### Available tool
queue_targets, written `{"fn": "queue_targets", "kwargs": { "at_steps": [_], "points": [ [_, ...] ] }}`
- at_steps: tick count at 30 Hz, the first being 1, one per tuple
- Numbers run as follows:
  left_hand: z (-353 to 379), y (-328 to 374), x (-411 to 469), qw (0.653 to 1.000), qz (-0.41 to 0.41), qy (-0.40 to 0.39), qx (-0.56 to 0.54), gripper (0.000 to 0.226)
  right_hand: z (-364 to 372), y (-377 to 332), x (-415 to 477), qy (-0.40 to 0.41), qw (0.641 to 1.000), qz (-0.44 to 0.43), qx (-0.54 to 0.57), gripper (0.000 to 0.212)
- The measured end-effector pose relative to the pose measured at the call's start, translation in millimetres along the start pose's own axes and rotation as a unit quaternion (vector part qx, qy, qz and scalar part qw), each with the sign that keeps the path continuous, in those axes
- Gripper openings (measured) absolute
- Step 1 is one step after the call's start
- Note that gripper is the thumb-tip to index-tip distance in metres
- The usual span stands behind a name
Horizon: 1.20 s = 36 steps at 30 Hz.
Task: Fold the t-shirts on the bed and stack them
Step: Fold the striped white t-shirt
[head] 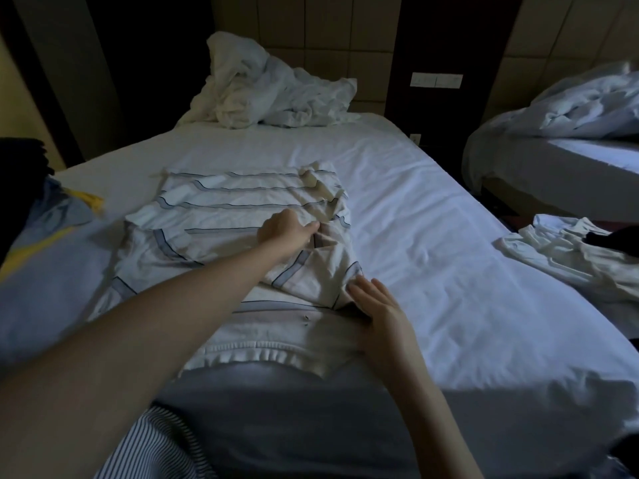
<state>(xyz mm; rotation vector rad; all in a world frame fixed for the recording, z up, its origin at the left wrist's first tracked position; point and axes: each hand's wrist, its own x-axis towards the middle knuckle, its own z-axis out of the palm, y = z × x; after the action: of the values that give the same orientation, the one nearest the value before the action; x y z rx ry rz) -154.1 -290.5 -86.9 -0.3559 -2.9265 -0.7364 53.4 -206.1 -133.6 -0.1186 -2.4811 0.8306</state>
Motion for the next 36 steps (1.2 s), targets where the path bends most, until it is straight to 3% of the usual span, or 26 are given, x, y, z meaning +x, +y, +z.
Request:
{"fn": "queue_targets", "kwargs": {
  "at_steps": [3, 6, 8, 12, 16, 19, 21, 23, 26, 29, 33, 36],
  "points": [
    [-8.2, -2.6, -7.0, 0.997, 0.003, -0.079, -0.005, 0.051, 2.1, 2.8, 0.5, -0.041, 0.998, -0.017, -0.037, 0.067],
    [-8.8, -2.7, -8.1, 0.995, 0.013, -0.089, -0.032, 0.046, 1.1, 4.4, 0.4, -0.011, 0.999, -0.026, -0.041, 0.052],
    [-4.9, -1.8, -5.9, 0.996, 0.013, -0.074, -0.048, 0.040, 0.3, 4.9, 0.5, -0.017, 1.000, -0.008, -0.017, 0.050],
    [7.1, 5.5, 0.2, 0.992, 0.004, -0.040, -0.123, 0.028, -3.4, 5.0, 2.1, -0.076, 0.997, -0.010, -0.003, 0.066],
    [8.2, 3.5, 9.7, 0.975, -0.035, 0.049, -0.214, 0.020, -5.3, 5.5, 2.9, -0.115, 0.992, -0.012, -0.047, 0.069],
    [2.9, -2.9, 11.0, 0.966, -0.029, 0.053, -0.251, 0.020, -12.5, 7.0, 1.9, -0.131, 0.987, -0.018, -0.094, 0.094],
    [-1.9, -6.7, 10.1, 0.943, -0.100, -0.005, -0.317, 0.017, -14.9, 10.4, 2.0, -0.155, 0.983, -0.026, -0.097, 0.086],
    [-11.3, -14.3, 9.5, 0.889, -0.163, -0.132, -0.407, 0.015, -16.2, 12.8, 0.2, -0.168, 0.980, -0.047, -0.095, 0.074],
    [-21.9, -35.1, 15.7, 0.831, -0.102, -0.278, -0.471, 0.025, -14.7, 15.4, -4.5, -0.151, 0.981, -0.063, -0.102, 0.064],
    [-32.1, -48.7, 8.4, 0.849, -0.043, -0.326, -0.414, 0.028, -14.3, 14.4, -5.8, -0.141, 0.982, -0.072, -0.106, 0.074],
    [-47.9, -55.5, -11.3, 0.913, -0.006, -0.316, -0.259, 0.029, -13.7, 14.9, -4.5, -0.122, 0.984, -0.077, -0.106, 0.072],
    [-47.0, -55.0, -30.7, 0.928, 0.046, -0.282, -0.241, 0.022, -11.0, 13.2, -5.7, -0.106, 0.986, -0.069, -0.108, 0.062]
  ]
}}
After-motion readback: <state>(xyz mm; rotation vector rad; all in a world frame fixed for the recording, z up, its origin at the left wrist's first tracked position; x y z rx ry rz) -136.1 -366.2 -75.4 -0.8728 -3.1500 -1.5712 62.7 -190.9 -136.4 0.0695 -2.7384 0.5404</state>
